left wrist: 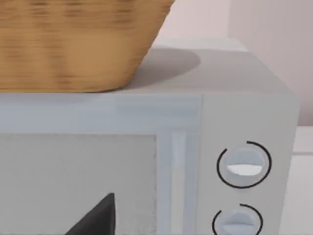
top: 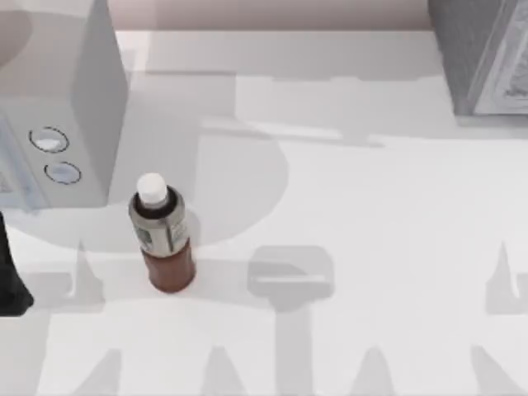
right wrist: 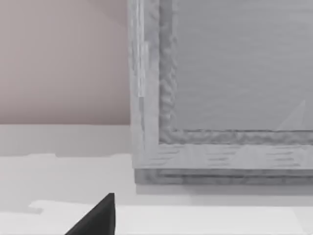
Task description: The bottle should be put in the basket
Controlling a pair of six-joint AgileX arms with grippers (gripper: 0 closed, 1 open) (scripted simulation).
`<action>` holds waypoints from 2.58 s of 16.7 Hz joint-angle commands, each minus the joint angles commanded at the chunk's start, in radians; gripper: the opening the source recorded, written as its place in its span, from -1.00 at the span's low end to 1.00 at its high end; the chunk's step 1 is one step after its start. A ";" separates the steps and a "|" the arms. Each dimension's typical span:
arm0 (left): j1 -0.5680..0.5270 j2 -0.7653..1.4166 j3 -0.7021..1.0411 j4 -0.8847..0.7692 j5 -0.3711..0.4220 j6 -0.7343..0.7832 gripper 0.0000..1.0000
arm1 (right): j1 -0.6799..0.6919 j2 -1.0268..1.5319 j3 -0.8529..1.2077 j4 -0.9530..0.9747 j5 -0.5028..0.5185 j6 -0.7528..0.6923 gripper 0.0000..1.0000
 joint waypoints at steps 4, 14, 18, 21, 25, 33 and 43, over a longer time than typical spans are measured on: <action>-0.003 0.031 0.002 0.031 0.019 0.002 1.00 | 0.000 0.000 0.000 0.000 0.000 0.000 1.00; -0.016 0.776 0.005 0.723 0.333 0.043 1.00 | 0.000 0.000 0.000 0.000 0.000 0.000 1.00; -0.023 1.206 0.006 1.099 0.493 0.067 1.00 | 0.000 0.000 0.000 0.000 0.000 0.000 1.00; -0.030 1.495 0.008 1.356 0.604 0.085 1.00 | 0.000 0.000 0.000 0.000 0.000 0.000 1.00; -0.038 1.774 0.012 1.609 0.718 0.107 1.00 | 0.000 0.000 0.000 0.000 0.000 0.000 1.00; -0.042 1.905 0.015 1.735 0.777 0.120 1.00 | 0.000 0.000 0.000 0.000 0.000 0.000 1.00; -0.237 1.978 0.204 1.645 0.586 0.085 1.00 | 0.000 0.000 0.000 0.000 0.000 0.000 1.00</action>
